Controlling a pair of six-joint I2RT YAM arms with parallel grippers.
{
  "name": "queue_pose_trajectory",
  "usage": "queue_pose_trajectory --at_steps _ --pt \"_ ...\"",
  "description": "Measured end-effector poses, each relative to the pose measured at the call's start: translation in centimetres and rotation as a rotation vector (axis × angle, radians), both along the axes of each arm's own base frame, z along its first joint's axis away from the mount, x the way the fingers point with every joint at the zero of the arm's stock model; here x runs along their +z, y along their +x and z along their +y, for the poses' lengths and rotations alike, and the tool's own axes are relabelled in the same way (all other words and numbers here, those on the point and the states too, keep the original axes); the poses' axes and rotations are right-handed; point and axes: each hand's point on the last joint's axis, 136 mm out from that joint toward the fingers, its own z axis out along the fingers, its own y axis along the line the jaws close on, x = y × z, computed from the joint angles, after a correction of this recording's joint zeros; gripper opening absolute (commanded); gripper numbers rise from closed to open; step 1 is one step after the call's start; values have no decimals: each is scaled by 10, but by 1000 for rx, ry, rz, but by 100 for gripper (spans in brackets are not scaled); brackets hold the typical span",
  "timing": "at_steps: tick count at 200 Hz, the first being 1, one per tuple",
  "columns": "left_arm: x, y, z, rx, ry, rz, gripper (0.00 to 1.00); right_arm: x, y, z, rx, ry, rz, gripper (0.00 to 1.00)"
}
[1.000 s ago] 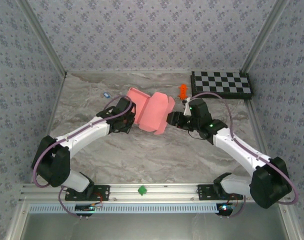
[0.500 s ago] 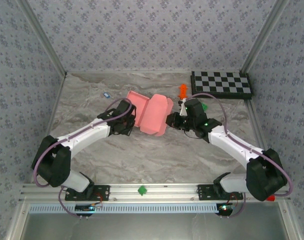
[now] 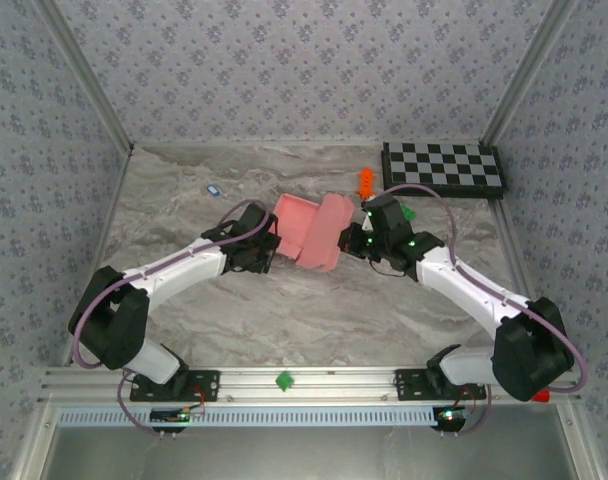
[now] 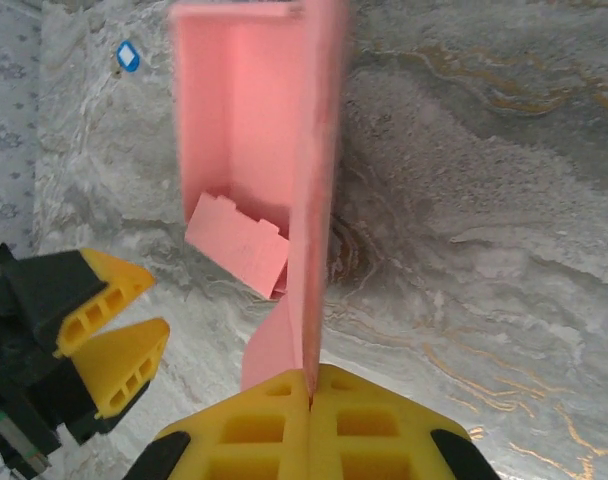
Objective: Fold the paper box
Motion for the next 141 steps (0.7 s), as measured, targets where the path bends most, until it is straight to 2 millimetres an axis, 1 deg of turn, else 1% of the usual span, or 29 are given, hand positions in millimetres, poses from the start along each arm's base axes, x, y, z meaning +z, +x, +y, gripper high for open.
queue_pose_trajectory --at_steps 9,23,56,77,103,125,141 --pt "-1 0 0 -10 6 -2 71 0 0 -1 -5 -9 5 2" --pt "-1 -1 0 -27 14 -5 79 0 0 -3 -12 -23 12 2" --pt "-1 0 3 -75 62 -25 81 4 2 -11 -16 -58 31 2" --pt "1 1 11 -98 122 -53 82 7 5 -18 -3 -82 48 2" --pt "13 6 30 -131 206 -112 81 11 8 -30 38 -106 68 1" --pt "22 16 55 -163 286 -152 81 18 11 -40 86 -113 76 0" --pt "24 25 72 -210 336 -170 81 24 12 -44 125 -115 82 0"
